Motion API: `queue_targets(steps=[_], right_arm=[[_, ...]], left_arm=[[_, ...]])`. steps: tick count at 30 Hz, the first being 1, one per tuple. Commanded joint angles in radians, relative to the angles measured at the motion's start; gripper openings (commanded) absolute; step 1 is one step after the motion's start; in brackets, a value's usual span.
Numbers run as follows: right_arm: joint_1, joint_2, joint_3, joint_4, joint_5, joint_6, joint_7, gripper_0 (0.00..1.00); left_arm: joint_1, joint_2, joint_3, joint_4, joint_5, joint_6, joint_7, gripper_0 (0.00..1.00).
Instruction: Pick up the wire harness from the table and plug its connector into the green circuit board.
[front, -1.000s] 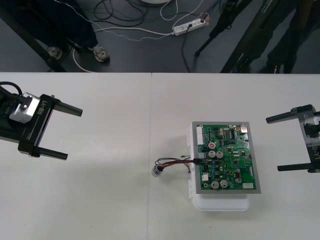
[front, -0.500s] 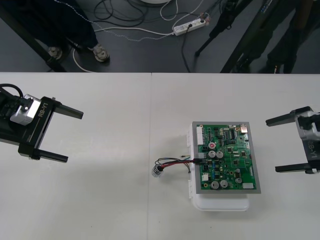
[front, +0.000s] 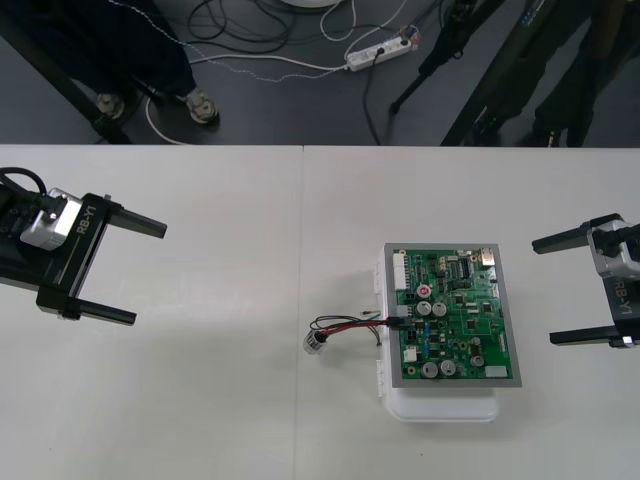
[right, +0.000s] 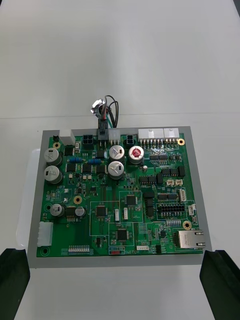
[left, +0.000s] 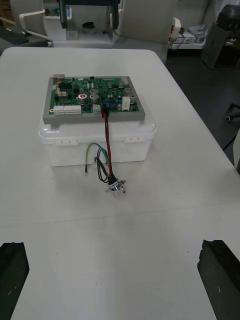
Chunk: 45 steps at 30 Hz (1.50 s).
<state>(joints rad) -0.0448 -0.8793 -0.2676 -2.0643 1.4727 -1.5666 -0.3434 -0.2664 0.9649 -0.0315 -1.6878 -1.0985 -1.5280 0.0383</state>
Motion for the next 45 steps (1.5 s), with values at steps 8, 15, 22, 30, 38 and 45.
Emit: queue_targets(steps=[8,15,22,30,38,45], right_arm=[[0.008,-0.027,0.014,-0.030,0.011,-0.004,-0.011,1.00],[0.008,-0.027,0.014,-0.030,0.011,-0.004,-0.011,1.00],[0.008,-0.027,0.014,-0.030,0.011,-0.004,-0.011,1.00],[0.008,-0.027,0.014,-0.030,0.011,-0.004,-0.011,1.00],[0.008,-0.027,0.014,-0.030,0.011,-0.004,-0.011,1.00],[0.008,-0.027,0.014,-0.030,0.011,-0.004,-0.011,1.00]], left_arm=[[0.016,0.041,-0.011,-0.027,0.006,-0.015,0.054,1.00],[0.016,0.041,-0.011,-0.027,0.006,-0.015,0.054,1.00],[0.016,0.041,-0.011,-0.027,0.006,-0.015,0.054,1.00],[0.016,0.041,-0.011,-0.027,0.006,-0.015,0.054,1.00],[0.016,0.041,-0.011,-0.027,0.006,-0.015,0.054,1.00],[0.016,0.041,-0.011,-0.027,0.006,-0.015,0.054,1.00]])
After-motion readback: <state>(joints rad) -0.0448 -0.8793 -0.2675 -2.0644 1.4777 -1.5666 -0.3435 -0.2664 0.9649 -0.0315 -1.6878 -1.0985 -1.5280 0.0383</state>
